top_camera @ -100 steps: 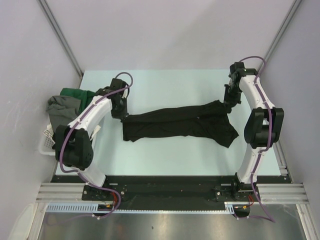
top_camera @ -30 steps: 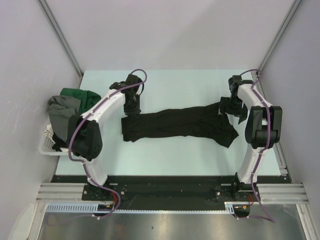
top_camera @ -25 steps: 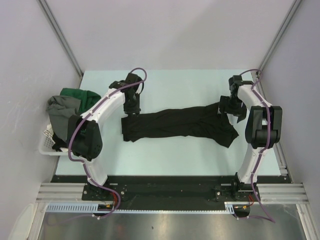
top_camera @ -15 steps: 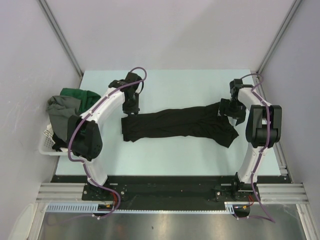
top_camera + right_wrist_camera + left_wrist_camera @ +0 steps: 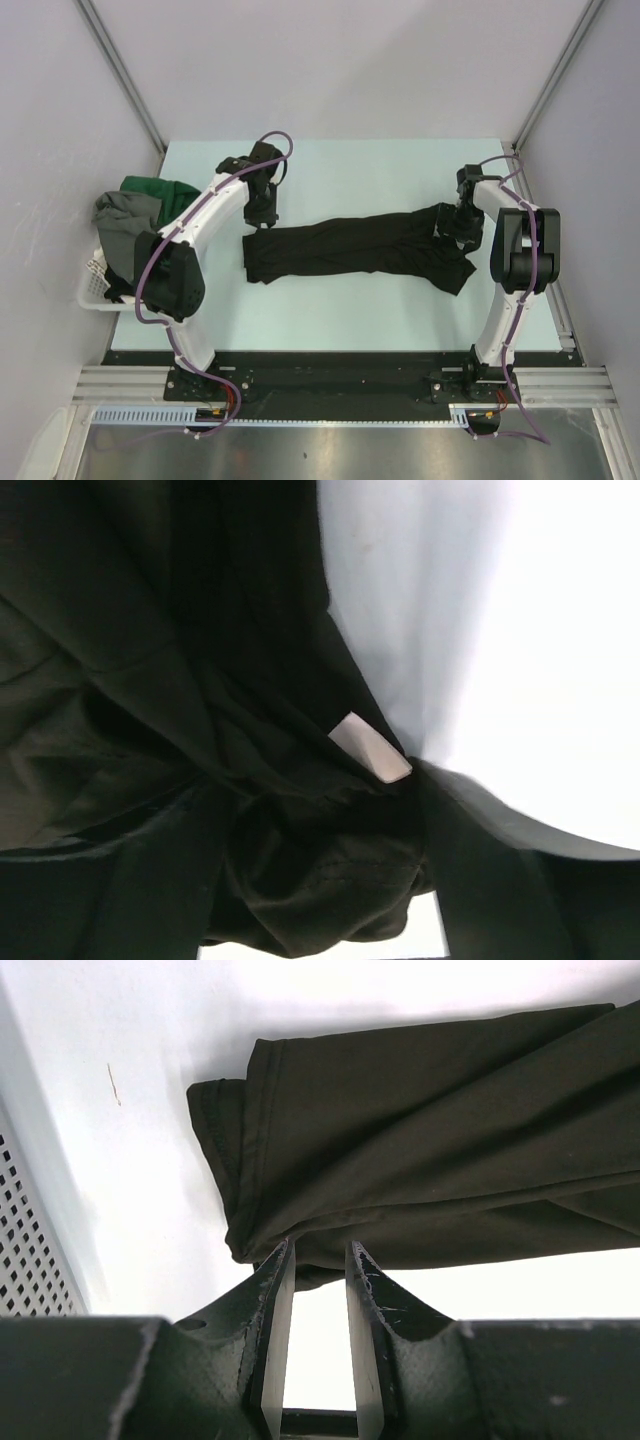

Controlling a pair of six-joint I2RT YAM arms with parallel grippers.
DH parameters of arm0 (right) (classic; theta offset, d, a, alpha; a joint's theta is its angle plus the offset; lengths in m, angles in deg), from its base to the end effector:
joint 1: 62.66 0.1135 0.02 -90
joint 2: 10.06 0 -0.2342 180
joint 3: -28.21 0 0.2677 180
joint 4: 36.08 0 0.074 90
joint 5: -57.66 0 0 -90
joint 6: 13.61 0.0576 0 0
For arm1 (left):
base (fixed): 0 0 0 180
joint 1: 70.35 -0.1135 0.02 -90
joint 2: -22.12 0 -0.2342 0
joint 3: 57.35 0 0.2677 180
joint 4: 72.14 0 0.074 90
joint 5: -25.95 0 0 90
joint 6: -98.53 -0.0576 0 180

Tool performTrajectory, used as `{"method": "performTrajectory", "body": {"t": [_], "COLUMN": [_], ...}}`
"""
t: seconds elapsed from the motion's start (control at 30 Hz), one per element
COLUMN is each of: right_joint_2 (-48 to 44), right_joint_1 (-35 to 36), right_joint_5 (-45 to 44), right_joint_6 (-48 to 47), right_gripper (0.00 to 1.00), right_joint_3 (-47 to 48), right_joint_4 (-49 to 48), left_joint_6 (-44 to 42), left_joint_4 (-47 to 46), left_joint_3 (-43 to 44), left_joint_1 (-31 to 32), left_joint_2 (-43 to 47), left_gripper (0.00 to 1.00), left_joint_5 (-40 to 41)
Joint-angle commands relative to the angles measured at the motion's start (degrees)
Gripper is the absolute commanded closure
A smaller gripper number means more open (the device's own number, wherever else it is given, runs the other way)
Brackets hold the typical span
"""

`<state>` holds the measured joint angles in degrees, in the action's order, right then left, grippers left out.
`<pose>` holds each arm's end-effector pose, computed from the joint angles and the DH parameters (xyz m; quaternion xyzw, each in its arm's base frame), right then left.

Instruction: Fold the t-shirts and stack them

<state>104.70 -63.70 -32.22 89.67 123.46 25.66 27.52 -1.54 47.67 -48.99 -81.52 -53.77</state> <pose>0.3904 -0.0070 0.1067 0.1242 0.9893 0.0092 0.0757 0.3662 -0.1322 0.2254 0.0041 0.9798 0.0208 0.1990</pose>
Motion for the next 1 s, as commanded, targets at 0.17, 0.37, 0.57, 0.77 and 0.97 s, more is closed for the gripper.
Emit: {"method": "performTrajectory", "body": {"t": [0.17,0.37,0.57,0.77,0.97], "right_joint_2": [3.98,4.95,4.86,6.53,9.34], "right_joint_1": [0.25,-0.1,-1.24,-1.51,-1.51], "right_joint_5": [2.25,2.25,1.2,1.55,1.03], "right_joint_6": [-1.67,-2.12,-2.47,-2.64,-3.43], "right_gripper": [0.51,0.69,0.76,0.83,0.87], "right_joint_3": [-2.06,-2.41,-2.41,0.57,7.68], "right_joint_4": [-2.92,-4.06,-5.46,-6.26,-5.47], "left_joint_6": [-0.97,-1.14,-1.32,-1.76,-1.84], "left_joint_4": [1.24,1.33,1.06,1.24,1.15], "left_joint_3": [2.15,1.18,-0.05,-0.05,-0.75], "left_joint_1": [-0.1,-0.1,-0.1,-0.18,-0.1], "left_joint_2": [0.71,1.68,1.95,1.94,2.74], "left_gripper": [0.69,0.7,0.7,0.7,0.7], "left_joint_5": [1.67,2.11,1.93,2.2,2.55]}}
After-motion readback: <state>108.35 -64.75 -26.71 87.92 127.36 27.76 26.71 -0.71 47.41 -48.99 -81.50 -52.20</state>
